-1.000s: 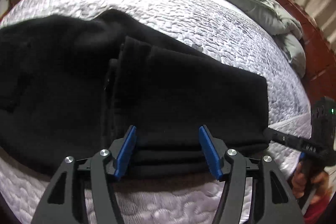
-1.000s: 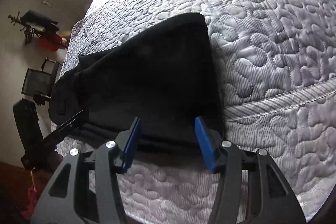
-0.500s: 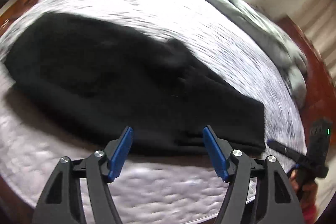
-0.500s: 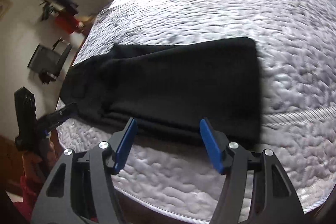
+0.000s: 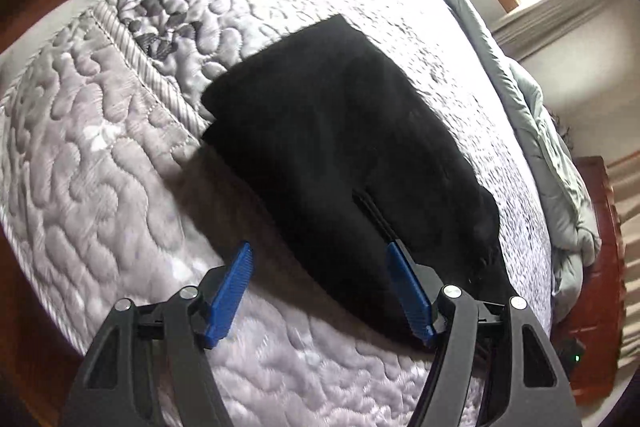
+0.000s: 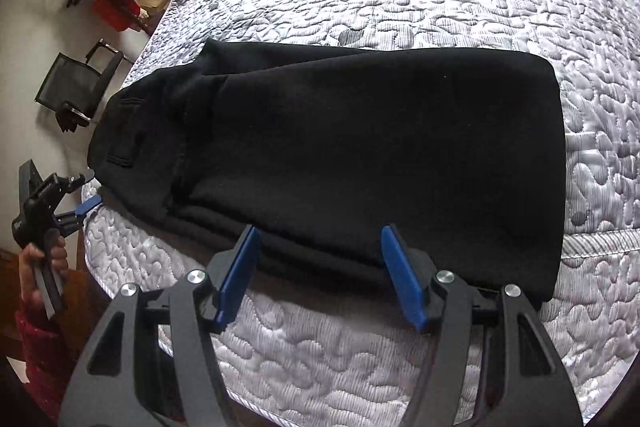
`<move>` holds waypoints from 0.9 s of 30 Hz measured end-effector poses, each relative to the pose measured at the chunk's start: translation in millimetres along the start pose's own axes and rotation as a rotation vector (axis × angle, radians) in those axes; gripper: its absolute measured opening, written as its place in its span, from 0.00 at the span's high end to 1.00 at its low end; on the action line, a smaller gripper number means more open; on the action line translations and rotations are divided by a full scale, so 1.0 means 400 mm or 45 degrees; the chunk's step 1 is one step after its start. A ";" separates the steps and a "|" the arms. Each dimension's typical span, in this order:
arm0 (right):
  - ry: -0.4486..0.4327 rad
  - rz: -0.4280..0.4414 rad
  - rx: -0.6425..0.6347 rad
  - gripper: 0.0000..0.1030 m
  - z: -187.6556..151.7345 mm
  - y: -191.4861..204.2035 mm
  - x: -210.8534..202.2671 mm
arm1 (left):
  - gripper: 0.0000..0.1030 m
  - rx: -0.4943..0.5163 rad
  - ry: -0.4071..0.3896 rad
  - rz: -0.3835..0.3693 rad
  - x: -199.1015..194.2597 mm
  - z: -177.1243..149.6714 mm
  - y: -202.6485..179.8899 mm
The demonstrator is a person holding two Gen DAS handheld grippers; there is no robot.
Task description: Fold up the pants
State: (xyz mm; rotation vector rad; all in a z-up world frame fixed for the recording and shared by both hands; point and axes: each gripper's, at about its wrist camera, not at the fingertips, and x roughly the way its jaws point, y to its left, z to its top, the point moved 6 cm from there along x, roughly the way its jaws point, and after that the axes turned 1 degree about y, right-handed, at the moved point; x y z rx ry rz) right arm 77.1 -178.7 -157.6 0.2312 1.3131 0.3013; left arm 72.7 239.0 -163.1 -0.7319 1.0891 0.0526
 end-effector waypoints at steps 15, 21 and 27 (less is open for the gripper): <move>0.008 -0.007 -0.032 0.31 -0.002 -0.014 0.017 | 0.75 -0.177 -0.109 -0.082 0.009 0.112 0.039; 0.006 0.007 -0.026 0.30 -0.001 -0.017 0.019 | 0.79 -0.123 -0.184 -0.127 -0.018 0.109 0.016; 0.002 0.015 -0.021 0.30 -0.001 -0.019 0.019 | 0.59 -0.167 -0.036 -0.092 0.094 0.108 0.053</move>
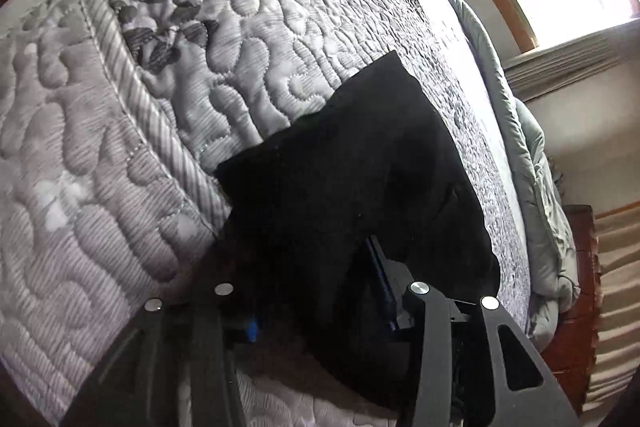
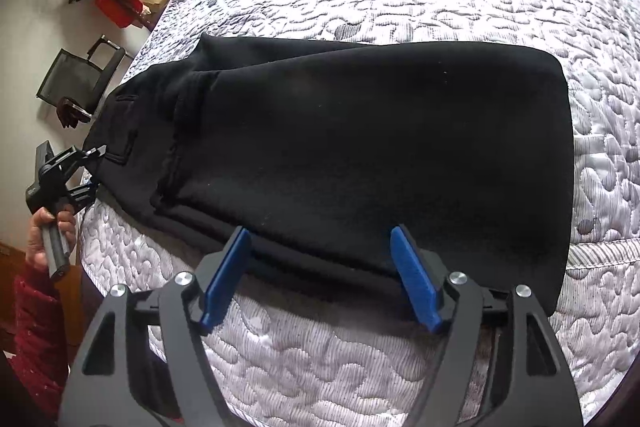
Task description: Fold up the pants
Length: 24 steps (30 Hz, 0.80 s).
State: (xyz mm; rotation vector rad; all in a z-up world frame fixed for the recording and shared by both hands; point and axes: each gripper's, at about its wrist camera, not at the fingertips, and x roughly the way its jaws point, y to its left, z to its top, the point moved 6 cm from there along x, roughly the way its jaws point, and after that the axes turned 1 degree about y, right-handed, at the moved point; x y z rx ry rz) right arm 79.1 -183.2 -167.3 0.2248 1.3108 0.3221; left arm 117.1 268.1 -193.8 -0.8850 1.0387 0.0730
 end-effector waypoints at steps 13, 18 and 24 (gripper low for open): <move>0.003 0.027 0.034 0.30 -0.001 -0.016 0.008 | 0.78 -0.039 -0.050 -0.009 0.008 -0.013 0.002; 0.002 -0.024 -0.006 0.29 -0.001 -0.005 0.008 | 0.79 -0.007 -0.093 0.006 -0.019 -0.016 -0.034; -0.101 0.061 0.054 0.30 -0.009 -0.008 -0.077 | 0.81 0.124 -0.217 -0.077 -0.105 -0.013 -0.104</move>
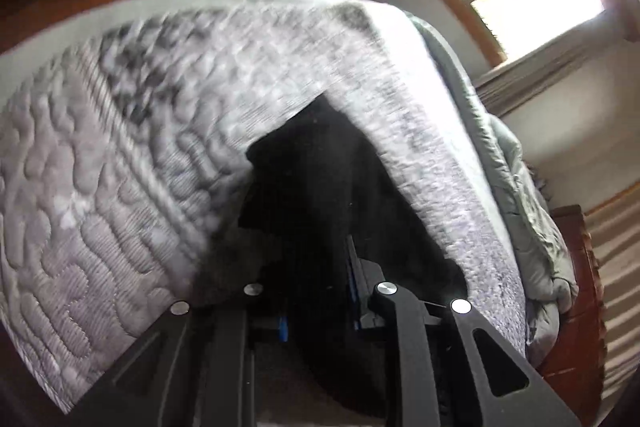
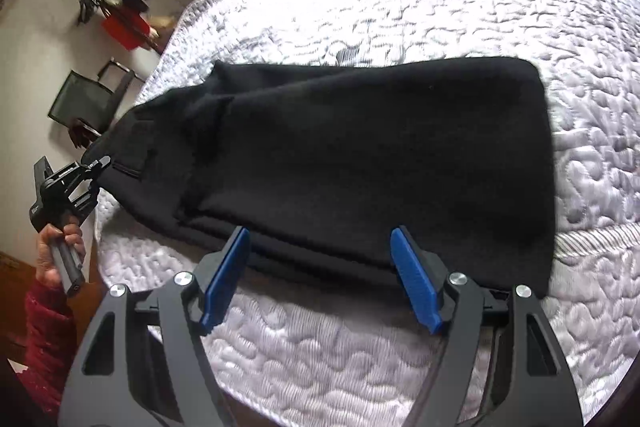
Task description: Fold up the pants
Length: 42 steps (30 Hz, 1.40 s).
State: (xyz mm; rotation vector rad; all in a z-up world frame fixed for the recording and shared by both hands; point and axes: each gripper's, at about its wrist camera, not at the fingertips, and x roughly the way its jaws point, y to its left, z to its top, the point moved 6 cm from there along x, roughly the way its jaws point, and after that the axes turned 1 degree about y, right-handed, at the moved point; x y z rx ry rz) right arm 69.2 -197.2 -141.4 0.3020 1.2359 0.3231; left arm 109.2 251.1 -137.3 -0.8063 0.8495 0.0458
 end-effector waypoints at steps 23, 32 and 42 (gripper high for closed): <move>-0.095 0.050 0.110 0.29 -0.009 -0.090 -0.093 | 0.80 1.038 0.104 -0.166 0.027 -0.389 -0.566; -0.047 0.011 0.142 0.28 -0.017 -0.130 -0.047 | 0.76 1.215 0.330 -0.087 0.155 -0.566 -0.570; -0.004 -0.027 0.136 0.28 -0.010 -0.125 -0.027 | 0.33 1.082 0.441 -0.323 0.047 -0.578 -0.577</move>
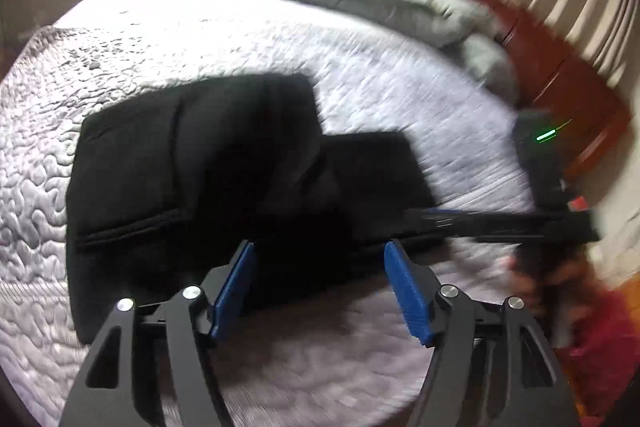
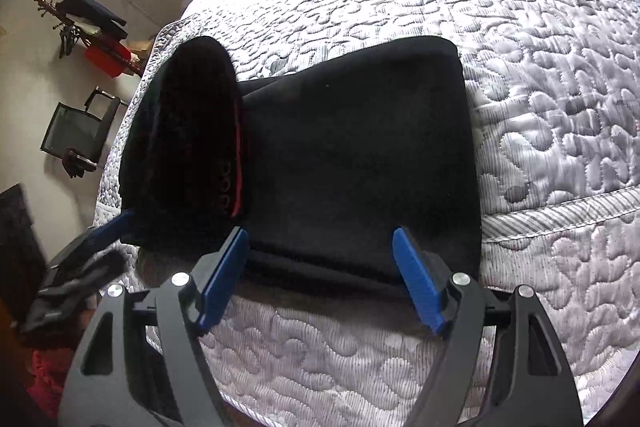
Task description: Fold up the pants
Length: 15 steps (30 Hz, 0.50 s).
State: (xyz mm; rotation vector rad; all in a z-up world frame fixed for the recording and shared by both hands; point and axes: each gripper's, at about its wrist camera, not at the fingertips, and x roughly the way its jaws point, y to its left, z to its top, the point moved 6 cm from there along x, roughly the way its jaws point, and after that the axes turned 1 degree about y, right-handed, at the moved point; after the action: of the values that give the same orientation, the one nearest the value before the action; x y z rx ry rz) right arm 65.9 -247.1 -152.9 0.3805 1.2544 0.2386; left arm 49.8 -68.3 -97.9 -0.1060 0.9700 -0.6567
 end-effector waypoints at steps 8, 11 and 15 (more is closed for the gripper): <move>0.084 -0.212 -0.081 0.24 0.000 0.018 0.053 | 0.25 -0.167 -0.074 0.318 -0.072 0.009 0.209; 0.102 -0.262 -0.108 0.24 0.001 0.039 0.054 | 0.26 -0.198 0.062 0.406 -0.016 -0.024 0.273; 0.095 -0.172 -0.137 0.25 0.018 0.114 0.005 | 0.25 -0.282 -0.003 0.392 -0.061 -0.016 0.288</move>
State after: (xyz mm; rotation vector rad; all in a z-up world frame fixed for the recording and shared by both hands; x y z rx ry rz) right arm 74.9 -205.7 -134.0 0.1950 1.3291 0.2053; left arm 89.4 39.2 -125.8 -0.1489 1.0289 -0.2659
